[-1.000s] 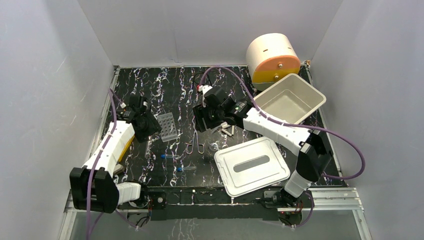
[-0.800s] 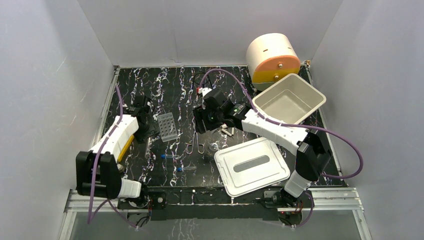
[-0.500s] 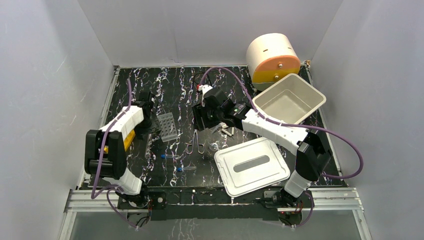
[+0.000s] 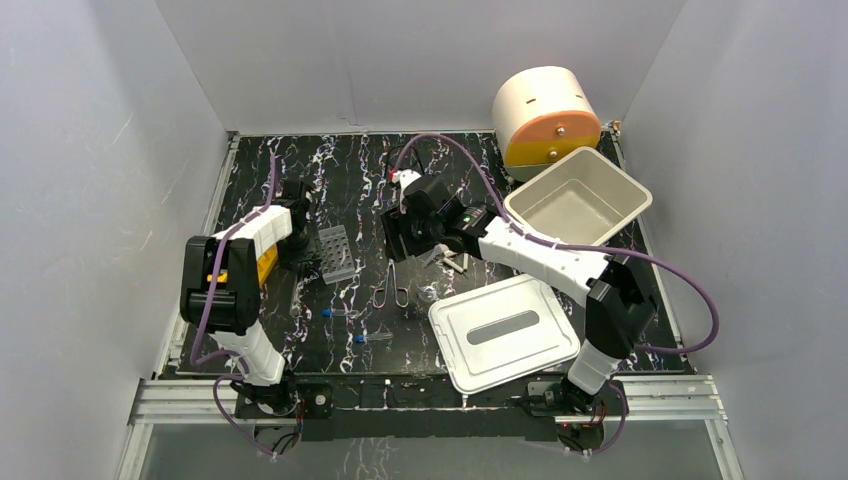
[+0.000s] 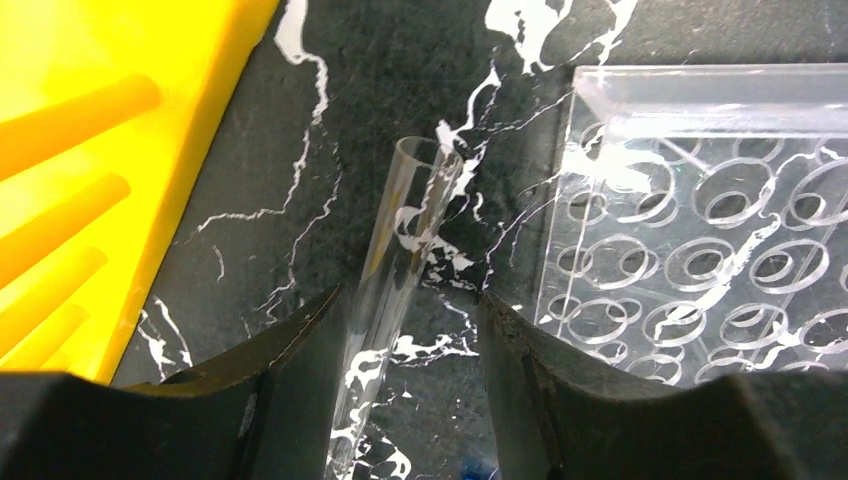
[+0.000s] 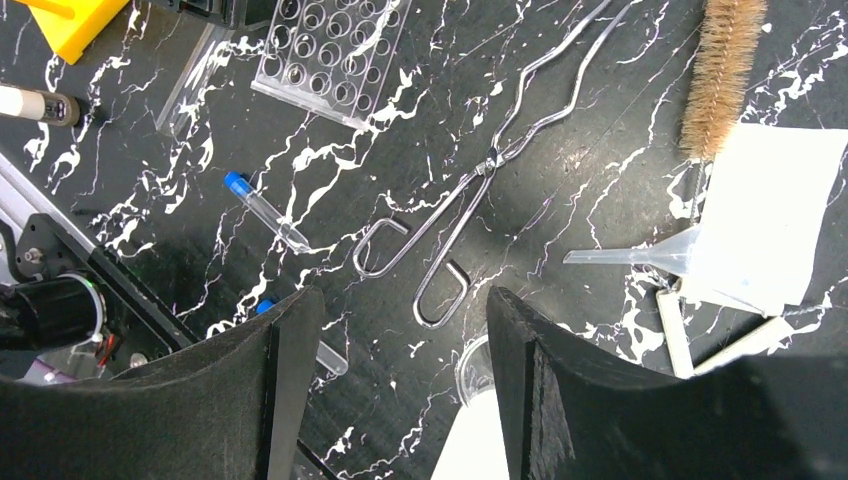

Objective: Organize the chemistry lab equipment

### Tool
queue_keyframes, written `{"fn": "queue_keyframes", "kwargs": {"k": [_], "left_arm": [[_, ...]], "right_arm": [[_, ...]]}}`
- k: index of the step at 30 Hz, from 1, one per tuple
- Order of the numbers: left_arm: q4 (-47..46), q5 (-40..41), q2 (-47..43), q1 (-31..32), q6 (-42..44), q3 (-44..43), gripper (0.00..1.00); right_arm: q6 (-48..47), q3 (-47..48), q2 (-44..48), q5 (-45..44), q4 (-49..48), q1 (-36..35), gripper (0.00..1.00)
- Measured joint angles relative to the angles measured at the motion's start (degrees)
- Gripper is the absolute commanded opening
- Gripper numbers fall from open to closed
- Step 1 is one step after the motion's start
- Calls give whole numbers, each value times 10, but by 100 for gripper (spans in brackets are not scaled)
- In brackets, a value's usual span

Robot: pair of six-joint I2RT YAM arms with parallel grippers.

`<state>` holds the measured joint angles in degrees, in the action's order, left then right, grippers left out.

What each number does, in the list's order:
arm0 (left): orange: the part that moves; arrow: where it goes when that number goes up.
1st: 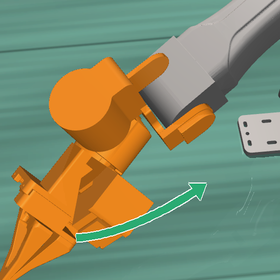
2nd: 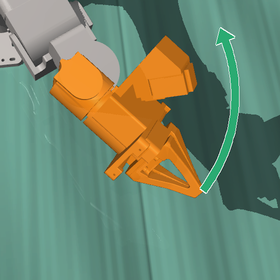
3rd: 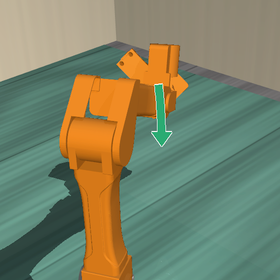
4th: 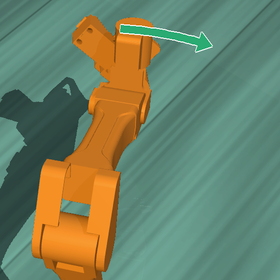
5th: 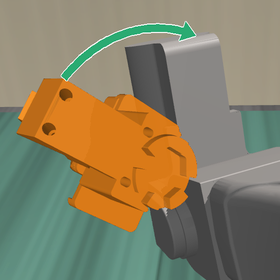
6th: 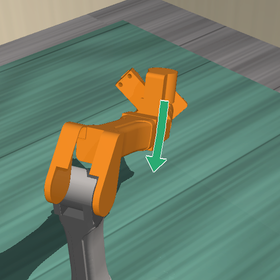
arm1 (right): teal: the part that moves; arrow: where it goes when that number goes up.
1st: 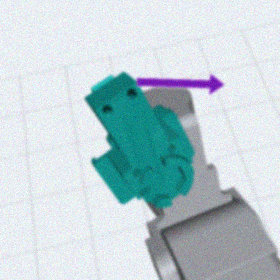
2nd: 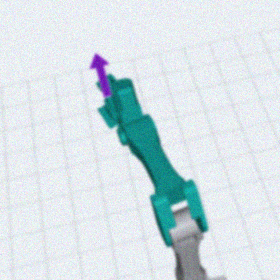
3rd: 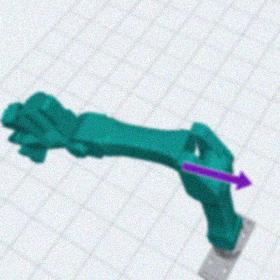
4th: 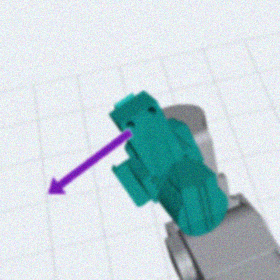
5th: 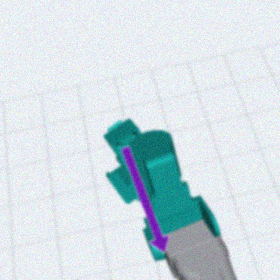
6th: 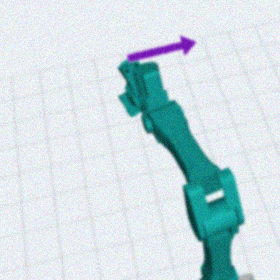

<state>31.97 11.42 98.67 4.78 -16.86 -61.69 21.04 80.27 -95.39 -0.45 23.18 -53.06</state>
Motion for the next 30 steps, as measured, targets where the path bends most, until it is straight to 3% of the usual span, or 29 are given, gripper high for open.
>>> {"fn": "queue_keyframes", "kwargs": {"k": [5,11,14,17,24,30], "left_arm": [[-19,-14,6,-2,13,0,42],[-41,-34,14,-2,13,-1,22],[-47,-38,15,-2,12,-1,23],[-48,-38,15,-2,12,-1,32],[-50,-35,15,-2,12,-1,14],[-50,-29,15,-2,10,-2,13]], "right_arm": [[-9,3,-17,1,-3,0,70],[-20,7,-23,10,-8,0,70],[-22,10,-25,13,-9,0,71],[-24,10,-25,17,-10,0,71],[-24,10,-25,20,-12,0,71],[-23,7,-25,19,-20,0,72]]}}
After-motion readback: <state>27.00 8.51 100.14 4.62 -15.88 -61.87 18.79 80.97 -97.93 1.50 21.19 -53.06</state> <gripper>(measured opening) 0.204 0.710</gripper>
